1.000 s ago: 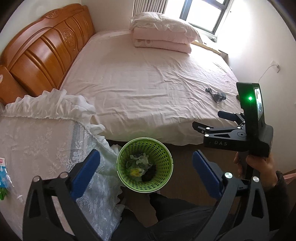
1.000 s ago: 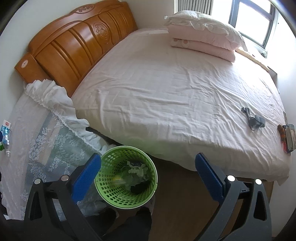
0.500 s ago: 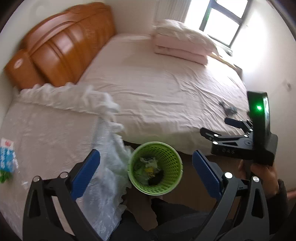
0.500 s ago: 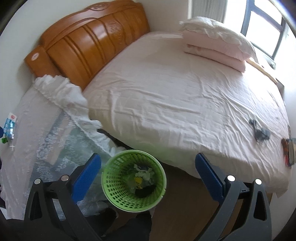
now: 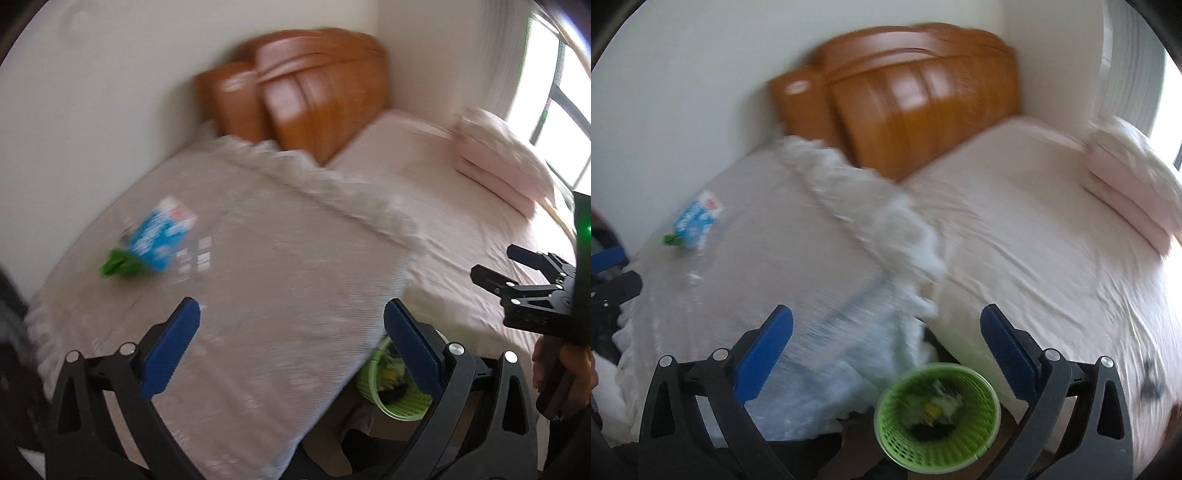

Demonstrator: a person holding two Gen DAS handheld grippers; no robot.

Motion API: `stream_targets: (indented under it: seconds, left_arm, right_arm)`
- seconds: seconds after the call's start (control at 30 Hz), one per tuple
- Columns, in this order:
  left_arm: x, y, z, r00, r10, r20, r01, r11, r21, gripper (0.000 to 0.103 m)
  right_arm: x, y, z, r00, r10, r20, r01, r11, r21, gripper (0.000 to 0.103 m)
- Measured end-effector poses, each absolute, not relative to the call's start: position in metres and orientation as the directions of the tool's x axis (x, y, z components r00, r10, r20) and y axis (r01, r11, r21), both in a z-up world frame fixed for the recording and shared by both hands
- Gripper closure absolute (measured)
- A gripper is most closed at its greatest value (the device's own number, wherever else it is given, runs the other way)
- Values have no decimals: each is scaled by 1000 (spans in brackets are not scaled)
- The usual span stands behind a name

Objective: Collect trash
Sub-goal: 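Move both tools back over the bed toward the bottle and milk carton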

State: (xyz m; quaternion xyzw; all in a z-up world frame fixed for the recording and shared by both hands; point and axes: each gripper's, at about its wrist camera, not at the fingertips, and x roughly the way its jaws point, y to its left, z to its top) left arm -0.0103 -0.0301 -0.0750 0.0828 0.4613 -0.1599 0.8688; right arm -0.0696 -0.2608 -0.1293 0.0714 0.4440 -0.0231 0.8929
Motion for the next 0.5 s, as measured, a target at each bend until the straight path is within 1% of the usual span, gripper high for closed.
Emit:
stream_targets:
  seconds: [0.07, 0.2, 0.27, 0.4, 0.47, 0.5]
  left_arm:
    - [-7, -5, -77, 534, -165, -829, 287, 958, -6, 8]
    - [-5, 31, -80, 546, -114, -830, 196, 981, -6, 8]
    - [-7, 45, -80, 549, -96, -830, 161, 987, -8, 8]
    - [-11, 71, -83, 552, -51, -832, 83, 997, -6, 8]
    - [-12, 86, -85, 549, -26, -835, 42, 999, -4, 8]
    - [-13, 93, -87, 547, -17, -837, 26, 1000, -4, 8]
  right_arm:
    - [-53, -238, -127, 607, 66, -792, 32, 994, 107, 2]
    - [-29, -197, -126, 596, 140, -790, -99, 990, 101, 2]
    - [-18, -174, -128, 581, 196, -790, -193, 976, 100, 2]
    - [0, -125, -135, 525, 301, -796, -422, 904, 63, 2]
    - [9, -95, -143, 481, 366, -797, -571, 820, 31, 2]
    - [11, -84, -146, 467, 379, -799, -616, 787, 13, 2]
